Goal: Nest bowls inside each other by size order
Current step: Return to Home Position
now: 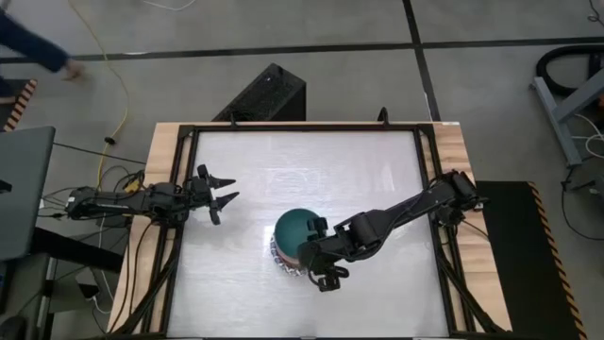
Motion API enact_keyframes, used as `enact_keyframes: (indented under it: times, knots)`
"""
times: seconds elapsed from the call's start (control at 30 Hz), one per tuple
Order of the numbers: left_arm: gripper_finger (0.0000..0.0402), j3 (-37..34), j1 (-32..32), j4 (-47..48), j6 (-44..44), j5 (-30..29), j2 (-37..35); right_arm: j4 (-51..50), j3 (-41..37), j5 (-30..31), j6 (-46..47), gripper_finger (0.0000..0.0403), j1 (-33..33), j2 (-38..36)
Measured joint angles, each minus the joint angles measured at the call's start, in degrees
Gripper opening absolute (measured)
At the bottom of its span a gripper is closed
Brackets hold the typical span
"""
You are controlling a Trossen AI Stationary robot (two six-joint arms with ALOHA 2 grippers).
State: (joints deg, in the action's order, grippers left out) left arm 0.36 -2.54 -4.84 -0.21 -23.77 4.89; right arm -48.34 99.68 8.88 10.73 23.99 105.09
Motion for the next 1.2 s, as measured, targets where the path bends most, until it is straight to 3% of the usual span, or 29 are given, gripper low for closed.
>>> enact_keyframes:
  times: [0.27,0.5,0.63,0.73,0.83,1.03,1.2]
  knots:
    - [0.0185,0.0,0.0,0.0,0.0,0.0,0.0,3.6,0.0,-3.0,7.2,0.0182,2.2,-3.2]
    - [0.0185,0.0,0.0,0.0,0.0,0.0,0.0,5.4,0.0,-4.5,7.5,0.0178,6.3,-5.9]
    - [0.0185,0.0,0.0,0.0,0.0,0.0,0.0,6.0,0.0,-4.6,13.9,0.0178,7.7,-7.3]
    - [0.0185,0.0,0.0,0.0,0.0,0.0,0.0,7.6,0.0,-4.3,8.5,0.0178,9.6,-7.4]
    - [0.0185,0.0,0.0,0.0,0.0,0.0,0.0,18.6,-1.3,-5.0,3.3,0.0178,11.6,-7.3]
    - [0.0185,0.0,0.0,0.0,-0.5,0.0,0.0,50.8,-11.0,-20.0,-5.6,0.0178,12.0,-6.6]
    - [0.0185,0.0,0.0,-0.1,-14.2,2.5,0.0,63.3,-23.8,-21.7,-2.0,0.0178,7.6,-7.9]
